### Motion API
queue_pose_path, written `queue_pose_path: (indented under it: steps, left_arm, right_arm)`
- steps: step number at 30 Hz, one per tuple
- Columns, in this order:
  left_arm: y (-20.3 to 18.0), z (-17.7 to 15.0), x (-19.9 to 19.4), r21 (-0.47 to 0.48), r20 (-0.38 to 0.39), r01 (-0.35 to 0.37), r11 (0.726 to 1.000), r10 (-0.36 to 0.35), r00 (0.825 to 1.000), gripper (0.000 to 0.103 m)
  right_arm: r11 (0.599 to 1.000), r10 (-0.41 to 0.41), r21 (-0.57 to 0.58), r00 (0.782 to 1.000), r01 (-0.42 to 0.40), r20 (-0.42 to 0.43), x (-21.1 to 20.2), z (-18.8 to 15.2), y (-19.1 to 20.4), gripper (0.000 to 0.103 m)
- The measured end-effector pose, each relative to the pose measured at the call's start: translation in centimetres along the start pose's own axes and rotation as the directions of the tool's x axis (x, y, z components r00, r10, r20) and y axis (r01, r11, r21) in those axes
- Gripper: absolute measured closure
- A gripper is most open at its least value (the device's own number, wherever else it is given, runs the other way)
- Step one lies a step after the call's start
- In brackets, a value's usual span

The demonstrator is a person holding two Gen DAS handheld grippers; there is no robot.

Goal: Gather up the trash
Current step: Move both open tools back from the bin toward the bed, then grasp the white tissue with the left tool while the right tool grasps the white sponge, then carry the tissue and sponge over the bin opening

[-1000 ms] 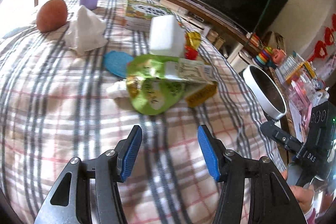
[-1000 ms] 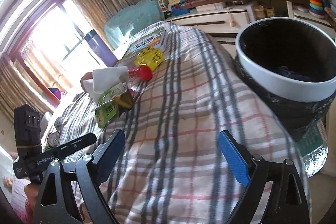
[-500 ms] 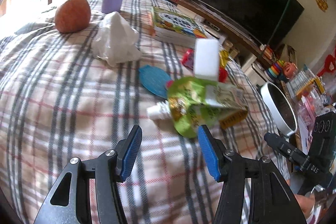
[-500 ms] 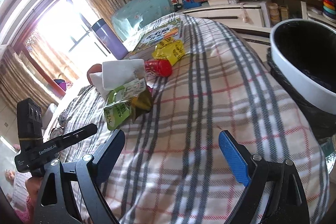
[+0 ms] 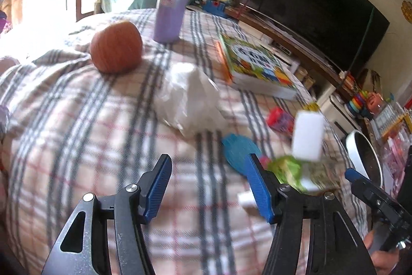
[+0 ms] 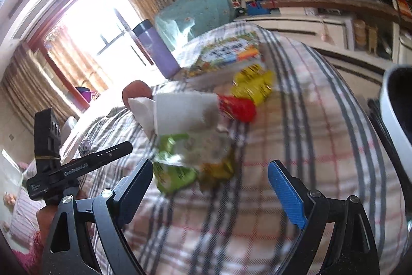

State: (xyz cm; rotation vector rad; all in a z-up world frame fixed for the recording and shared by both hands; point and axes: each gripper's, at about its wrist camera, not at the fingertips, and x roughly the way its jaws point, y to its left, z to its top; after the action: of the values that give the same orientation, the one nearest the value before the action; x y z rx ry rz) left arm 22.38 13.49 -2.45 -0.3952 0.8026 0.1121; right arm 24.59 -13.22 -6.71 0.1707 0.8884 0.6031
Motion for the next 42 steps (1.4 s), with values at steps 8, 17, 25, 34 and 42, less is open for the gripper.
queue_pose_path:
  steps: [8,17,25,34,42]
  left_arm:
    - [1.9,2.9,2.9,-0.031,0.027,0.009,0.999,-0.008,1.0,0.04]
    - [2.0,3.6,7.4,-0.011,-0.02,0.085,0.996,-0.085,0.996,0.087]
    - [0.5,2.1,6.6,0.041,-0.023,0.119,0.992,-0.118,0.993,0.095]
    - [-1.5,-1.5,3.0,0.06,-0.048,0.194,0.979,-0.191,0.98,0.096]
    - [-4.7,-3.8,2.3,0.086,-0.117,0.278,0.957,-0.267,0.957,0.096]
  right_arm:
    - [0.993,-0.01,-0.114,1.0,0.009,-0.01,4.2,2.4,4.0,0.011]
    - [0.983,-0.094,-0.16,0.995,0.088,-0.034,8.1,2.5,4.8,0.054]
    - [0.991,-0.078,-0.114,0.997,0.076,-0.009,5.7,1.5,3.1,0.072]
    - [0.994,-0.087,-0.056,0.996,0.088,0.035,1.3,0.4,0.4,0.072]
    - [0.994,-0.111,0.0,0.99,0.112,0.084,-2.9,-0.6,-2.3,0.072]
